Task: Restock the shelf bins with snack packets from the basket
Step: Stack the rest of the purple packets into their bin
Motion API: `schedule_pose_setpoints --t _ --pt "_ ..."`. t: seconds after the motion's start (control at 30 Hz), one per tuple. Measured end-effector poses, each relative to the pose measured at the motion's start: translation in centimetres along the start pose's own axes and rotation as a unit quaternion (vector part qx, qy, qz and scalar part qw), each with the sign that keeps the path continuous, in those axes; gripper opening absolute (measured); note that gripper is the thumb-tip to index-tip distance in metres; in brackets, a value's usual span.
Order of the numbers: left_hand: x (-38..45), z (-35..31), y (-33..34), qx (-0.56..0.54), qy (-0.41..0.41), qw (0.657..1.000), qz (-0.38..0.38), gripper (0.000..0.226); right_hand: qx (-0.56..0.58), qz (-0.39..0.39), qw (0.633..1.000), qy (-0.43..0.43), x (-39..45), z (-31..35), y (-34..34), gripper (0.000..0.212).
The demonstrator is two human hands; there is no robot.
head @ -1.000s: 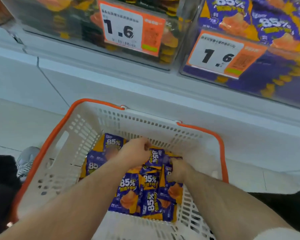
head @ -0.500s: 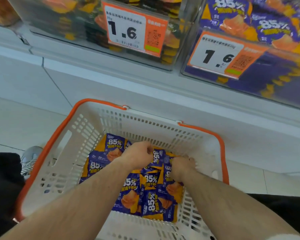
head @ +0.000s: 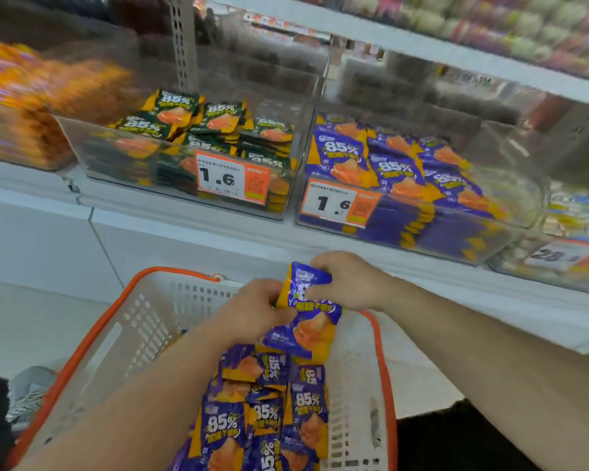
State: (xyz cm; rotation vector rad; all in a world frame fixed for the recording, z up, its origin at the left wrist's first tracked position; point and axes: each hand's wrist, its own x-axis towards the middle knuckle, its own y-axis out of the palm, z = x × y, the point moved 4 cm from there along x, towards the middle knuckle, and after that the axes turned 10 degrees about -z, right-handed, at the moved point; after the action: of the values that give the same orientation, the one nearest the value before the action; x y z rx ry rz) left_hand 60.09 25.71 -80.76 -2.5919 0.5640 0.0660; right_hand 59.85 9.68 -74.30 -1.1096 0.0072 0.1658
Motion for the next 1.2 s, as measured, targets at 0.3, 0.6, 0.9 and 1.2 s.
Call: schedule_pose_setpoints --t 0.3,0.6,0.9,1.2 --pt "-1.1 -11.3 -4.6 -0.236 0.106 0.958 -0.124 0.019 0.317 -0.417 0.847 0.094 -5.0 1.0 -8.4 0.041" --pt "1.6 -17.3 -4.4 0.117 0.298 0.908 -0.269 0.026 0.418 -0.450 0.774 0.154 -3.6 1.5 -12.8 0.023" --pt "4.4 -13.9 -2.6 0.469 0.274 0.808 -0.228 0.092 0.219 -0.450 0.814 0.296 1.7 -6.0 -18.4 0.016" --pt "4.7 -13.0 -2.0 0.453 0.296 0.790 -0.286 0.094 -0.001 -0.339 0.891 0.301 2.9 -5.2 -16.4 0.015"
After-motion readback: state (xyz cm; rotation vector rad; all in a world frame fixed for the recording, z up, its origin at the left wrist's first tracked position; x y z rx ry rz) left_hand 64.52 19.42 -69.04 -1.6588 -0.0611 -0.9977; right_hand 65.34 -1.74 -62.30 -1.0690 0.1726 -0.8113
